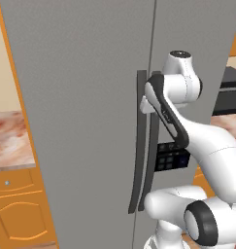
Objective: Open the freezer door, pick up the ice cube tray from the freezer, and place it on the dining counter.
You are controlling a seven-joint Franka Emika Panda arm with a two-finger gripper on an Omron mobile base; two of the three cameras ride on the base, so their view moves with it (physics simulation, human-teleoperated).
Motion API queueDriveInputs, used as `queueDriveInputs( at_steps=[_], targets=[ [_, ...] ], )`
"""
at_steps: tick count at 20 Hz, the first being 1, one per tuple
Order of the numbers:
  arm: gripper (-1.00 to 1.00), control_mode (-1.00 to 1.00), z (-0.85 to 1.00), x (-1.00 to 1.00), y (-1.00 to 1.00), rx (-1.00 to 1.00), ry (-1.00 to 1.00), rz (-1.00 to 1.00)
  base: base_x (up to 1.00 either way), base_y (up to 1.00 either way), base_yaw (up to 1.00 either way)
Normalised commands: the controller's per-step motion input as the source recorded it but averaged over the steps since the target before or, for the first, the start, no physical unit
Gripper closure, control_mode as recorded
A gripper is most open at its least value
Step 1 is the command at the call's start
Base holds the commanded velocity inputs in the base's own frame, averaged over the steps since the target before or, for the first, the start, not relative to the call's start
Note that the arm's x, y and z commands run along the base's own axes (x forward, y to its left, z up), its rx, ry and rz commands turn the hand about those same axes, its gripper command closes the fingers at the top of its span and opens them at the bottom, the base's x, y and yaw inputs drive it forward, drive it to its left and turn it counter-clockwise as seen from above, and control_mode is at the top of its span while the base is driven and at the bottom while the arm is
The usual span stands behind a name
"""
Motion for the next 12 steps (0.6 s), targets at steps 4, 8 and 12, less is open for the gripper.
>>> queueDriveInputs(
  at_steps=[4,8,12],
  targets=[
    [-1.00,-1.00,0.00,-0.22,0.00,0.00,0.00,-0.01,0.00,0.00,0.00],
    [-1.00,-1.00,0.00,-0.66,-0.06,0.00,0.00,-0.05,0.00,0.00,0.00],
    [-1.00,-1.00,0.00,-0.84,-0.14,0.00,0.00,-0.07,0.00,0.00,0.00]
  ],
)
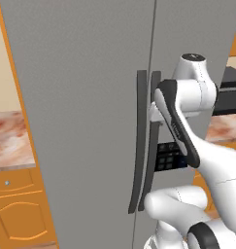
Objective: Open the freezer door, pick up the ice cube tray from the freezer, and place it on the dining counter.
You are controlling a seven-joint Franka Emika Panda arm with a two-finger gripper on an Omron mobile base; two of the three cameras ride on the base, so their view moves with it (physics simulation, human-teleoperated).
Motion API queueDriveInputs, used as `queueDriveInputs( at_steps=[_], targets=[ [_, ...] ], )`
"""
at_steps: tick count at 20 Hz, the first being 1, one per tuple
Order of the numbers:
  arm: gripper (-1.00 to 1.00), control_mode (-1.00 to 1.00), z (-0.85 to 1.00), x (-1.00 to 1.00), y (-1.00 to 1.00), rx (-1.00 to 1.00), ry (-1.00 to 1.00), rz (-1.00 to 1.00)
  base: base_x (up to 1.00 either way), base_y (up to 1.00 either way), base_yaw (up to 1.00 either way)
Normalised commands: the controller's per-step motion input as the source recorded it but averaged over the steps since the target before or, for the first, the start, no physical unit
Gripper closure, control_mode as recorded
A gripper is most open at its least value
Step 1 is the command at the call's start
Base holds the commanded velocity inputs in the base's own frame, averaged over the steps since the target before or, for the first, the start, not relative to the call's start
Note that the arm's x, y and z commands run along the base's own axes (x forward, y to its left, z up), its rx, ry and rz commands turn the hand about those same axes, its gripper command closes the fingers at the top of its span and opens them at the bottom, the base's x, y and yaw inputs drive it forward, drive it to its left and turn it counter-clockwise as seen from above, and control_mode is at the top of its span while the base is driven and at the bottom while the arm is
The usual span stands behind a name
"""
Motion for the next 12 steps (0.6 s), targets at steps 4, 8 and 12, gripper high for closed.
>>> queueDriveInputs(
  at_steps=[4,8,12],
  targets=[
    [-1.00,-1.00,0.00,-0.64,-0.19,0.03,0.00,-0.08,0.00,0.00,0.00],
    [-1.00,-1.00,0.00,-0.49,-0.15,0.02,0.00,-0.05,0.00,0.00,0.00],
    [-1.00,-1.00,0.00,-0.40,-0.16,0.03,0.00,-0.05,0.00,0.00,0.00]
  ],
)
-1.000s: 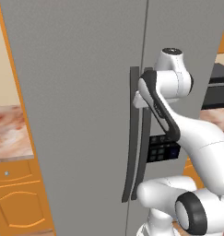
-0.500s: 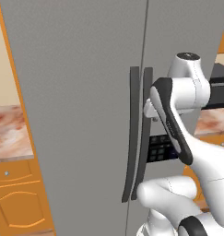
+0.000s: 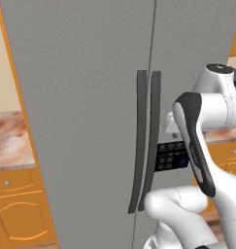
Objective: Open the freezer door, pick up the ice cube tray from the freezer, and place it on the dining counter.
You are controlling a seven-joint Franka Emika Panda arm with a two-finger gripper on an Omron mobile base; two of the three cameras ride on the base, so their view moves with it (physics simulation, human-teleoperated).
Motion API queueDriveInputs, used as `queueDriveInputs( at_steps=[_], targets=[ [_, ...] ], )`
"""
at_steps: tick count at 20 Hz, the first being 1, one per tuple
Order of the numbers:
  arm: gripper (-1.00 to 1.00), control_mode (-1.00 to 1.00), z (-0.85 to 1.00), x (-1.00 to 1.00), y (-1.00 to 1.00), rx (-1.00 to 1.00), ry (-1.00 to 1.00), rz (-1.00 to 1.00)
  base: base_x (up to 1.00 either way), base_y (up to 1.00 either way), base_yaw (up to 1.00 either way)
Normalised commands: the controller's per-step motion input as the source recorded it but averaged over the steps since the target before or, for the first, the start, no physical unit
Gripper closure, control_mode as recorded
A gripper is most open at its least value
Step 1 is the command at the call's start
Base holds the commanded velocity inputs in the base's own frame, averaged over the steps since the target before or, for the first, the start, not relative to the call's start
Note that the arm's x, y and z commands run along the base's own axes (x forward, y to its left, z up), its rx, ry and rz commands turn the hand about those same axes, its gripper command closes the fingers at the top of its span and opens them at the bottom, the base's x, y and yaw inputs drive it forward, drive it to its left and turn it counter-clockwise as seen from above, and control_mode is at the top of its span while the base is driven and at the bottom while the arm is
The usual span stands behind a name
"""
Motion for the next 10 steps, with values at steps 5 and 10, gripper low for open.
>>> queueDriveInputs(
  at_steps=[5,10],
  targets=[
    [-1.00,-1.00,0.00,-0.32,-0.08,0.00,0.00,-0.02,0.00,0.00,0.00],
    [-1.00,1.00,0.00,-0.06,0.00,0.00,0.00,0.00,-0.32,0.02,0.00]
  ],
)
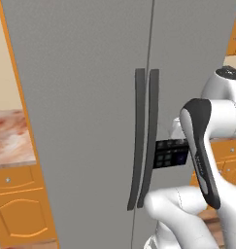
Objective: Open the freezer door, pick up the ice cube tray from the freezer, and place it on the dining counter.
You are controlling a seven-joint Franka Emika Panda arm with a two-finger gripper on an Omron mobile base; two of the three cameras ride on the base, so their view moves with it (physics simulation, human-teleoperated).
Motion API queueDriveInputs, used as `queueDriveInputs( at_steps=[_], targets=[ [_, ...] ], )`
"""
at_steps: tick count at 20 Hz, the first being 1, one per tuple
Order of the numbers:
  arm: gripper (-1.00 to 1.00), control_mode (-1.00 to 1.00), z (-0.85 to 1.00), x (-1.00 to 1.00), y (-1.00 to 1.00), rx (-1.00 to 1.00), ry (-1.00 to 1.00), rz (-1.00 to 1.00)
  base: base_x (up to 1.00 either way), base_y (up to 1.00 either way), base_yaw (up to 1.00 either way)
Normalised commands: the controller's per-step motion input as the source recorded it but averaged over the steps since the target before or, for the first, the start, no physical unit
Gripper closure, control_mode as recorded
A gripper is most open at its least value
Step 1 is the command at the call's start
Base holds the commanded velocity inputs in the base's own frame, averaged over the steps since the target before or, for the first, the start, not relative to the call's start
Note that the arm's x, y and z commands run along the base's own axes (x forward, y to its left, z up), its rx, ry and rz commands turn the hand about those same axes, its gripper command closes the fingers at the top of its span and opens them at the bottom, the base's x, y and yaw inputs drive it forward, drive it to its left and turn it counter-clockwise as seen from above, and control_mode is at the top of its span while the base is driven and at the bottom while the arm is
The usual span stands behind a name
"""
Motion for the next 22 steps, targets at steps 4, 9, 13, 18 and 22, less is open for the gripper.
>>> queueDriveInputs(
  at_steps=[4,9,13,18,22],
  targets=[
    [-1.00,1.00,0.00,0.00,0.00,0.00,0.00,0.00,-0.39,0.58,0.00],
    [-1.00,1.00,0.00,0.00,0.00,0.00,0.00,0.00,-0.16,0.93,0.00],
    [-1.00,1.00,0.00,0.00,0.00,0.00,0.00,0.00,0.00,0.81,0.00],
    [-1.00,1.00,0.00,0.00,0.00,0.00,0.00,0.00,0.17,0.16,0.00],
    [-1.00,1.00,0.00,0.00,0.00,0.00,0.00,0.00,0.19,-0.02,0.00]
  ],
)
